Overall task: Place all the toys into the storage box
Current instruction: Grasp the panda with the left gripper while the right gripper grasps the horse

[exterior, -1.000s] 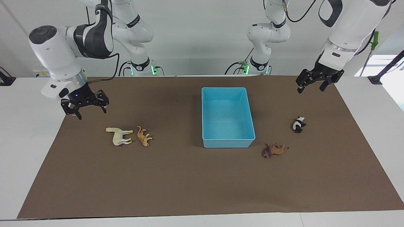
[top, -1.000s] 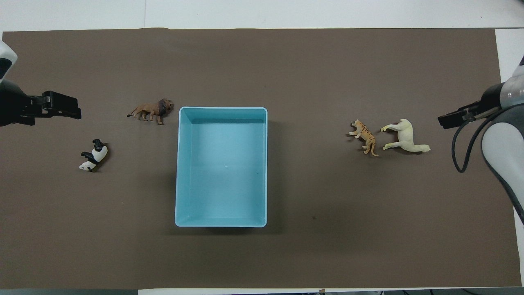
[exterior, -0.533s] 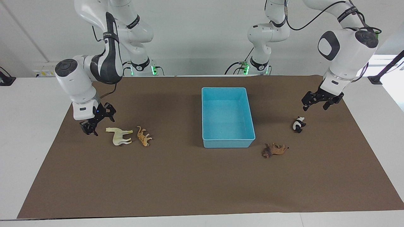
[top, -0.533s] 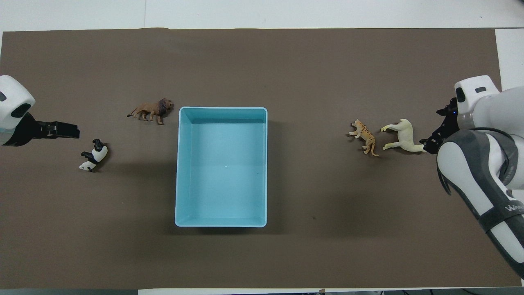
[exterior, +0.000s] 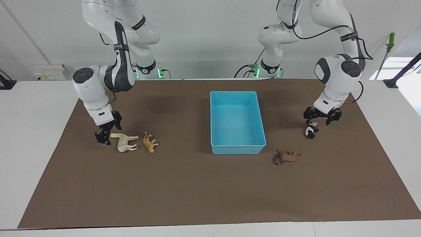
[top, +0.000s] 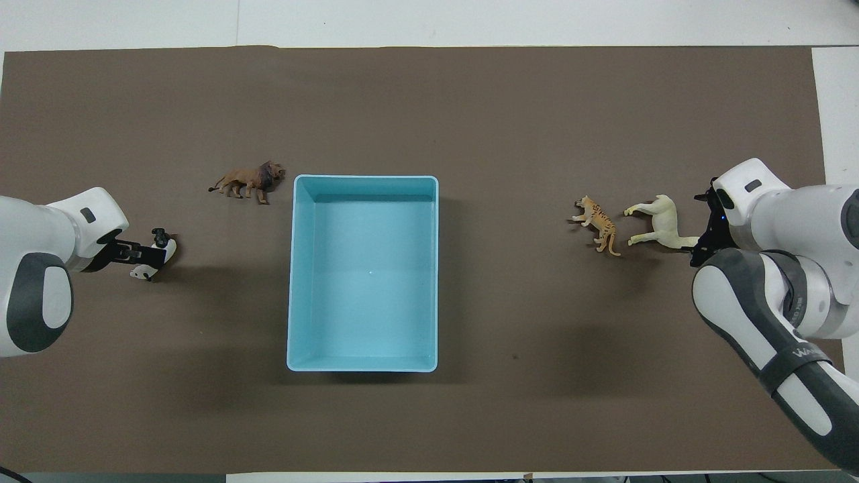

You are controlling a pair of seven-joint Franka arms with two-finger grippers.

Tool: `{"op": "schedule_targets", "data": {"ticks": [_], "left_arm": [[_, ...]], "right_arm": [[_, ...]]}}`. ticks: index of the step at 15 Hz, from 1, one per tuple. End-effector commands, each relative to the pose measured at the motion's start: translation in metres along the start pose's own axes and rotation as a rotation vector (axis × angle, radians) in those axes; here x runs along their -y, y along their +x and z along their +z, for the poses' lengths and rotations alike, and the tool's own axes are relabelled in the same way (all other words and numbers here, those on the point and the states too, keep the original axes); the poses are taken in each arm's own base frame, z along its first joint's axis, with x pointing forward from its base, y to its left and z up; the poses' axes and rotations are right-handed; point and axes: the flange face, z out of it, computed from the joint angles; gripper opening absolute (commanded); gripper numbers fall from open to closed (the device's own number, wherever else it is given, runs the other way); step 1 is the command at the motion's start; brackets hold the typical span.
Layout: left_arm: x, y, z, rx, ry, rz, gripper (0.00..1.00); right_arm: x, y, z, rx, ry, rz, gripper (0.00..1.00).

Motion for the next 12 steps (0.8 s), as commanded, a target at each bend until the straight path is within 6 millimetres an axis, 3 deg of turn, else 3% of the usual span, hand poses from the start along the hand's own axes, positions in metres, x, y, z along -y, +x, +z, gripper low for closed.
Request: {"op": "schedule_targets", "data": {"ticks": [1, 4, 9, 11, 12], "left_arm": [[0.012, -0.004, 0.012, -0.006, 0.015, 0.007, 1.0], [0.009, -0.011, 0.028, -0.011, 0.012, 0.007, 1.0], [0.008, -0.027, 0.054, 0.003, 0.003, -0.001, 1.0], [0.006, -0.024, 0.064, 0.006, 0.0, 0.002, 0.99], [0.005, -0.022, 0.064, 0.0, 0.002, 0.0, 0.68]], "right_arm": [[0.016, -0.007, 0.005, 0.004, -0.029, -0.049, 0.96], [0.017, -0.024, 0.007, 0.01, -0.031, -0.087, 0.96], [0.029, -0.023, 0.014, 0.008, -0.052, -0.106, 0.95], [0.031, -0.02, 0.015, 0.007, -0.05, -0.117, 0.93], [0.032, -0.017, 0.016, 0.006, -0.05, -0.121, 0.93]]}}
